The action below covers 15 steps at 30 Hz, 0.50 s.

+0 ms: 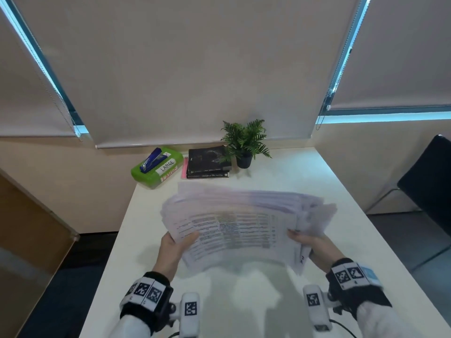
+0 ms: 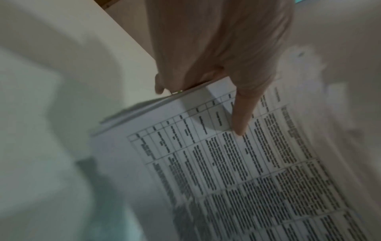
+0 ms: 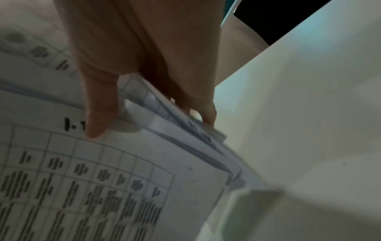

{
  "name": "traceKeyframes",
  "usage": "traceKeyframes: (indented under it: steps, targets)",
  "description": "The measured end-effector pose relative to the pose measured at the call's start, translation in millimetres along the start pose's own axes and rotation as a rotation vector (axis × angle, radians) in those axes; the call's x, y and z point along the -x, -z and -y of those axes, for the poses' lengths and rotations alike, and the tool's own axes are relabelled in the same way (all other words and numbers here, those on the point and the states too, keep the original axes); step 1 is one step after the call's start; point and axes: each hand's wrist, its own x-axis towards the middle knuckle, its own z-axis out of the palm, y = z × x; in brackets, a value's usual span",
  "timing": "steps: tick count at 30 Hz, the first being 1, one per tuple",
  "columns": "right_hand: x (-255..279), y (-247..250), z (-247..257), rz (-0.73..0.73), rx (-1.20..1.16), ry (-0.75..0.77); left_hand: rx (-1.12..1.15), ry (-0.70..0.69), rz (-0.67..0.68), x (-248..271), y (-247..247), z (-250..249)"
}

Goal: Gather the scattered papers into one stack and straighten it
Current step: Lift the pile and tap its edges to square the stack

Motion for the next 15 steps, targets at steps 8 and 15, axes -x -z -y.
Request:
traceKeyframes:
  steps: [8,15]
  targets:
    - [-10.7,-0.2,-27.3,-0.01,-0.005,0.024,-0.073,0.098,-0.028,-12.5,-9.0,30.2]
    - [-14.6,19.9,-19.9,0.004,0.038,0.105,-0.036,0.034,0.051,-24.0,-11.6,16.0]
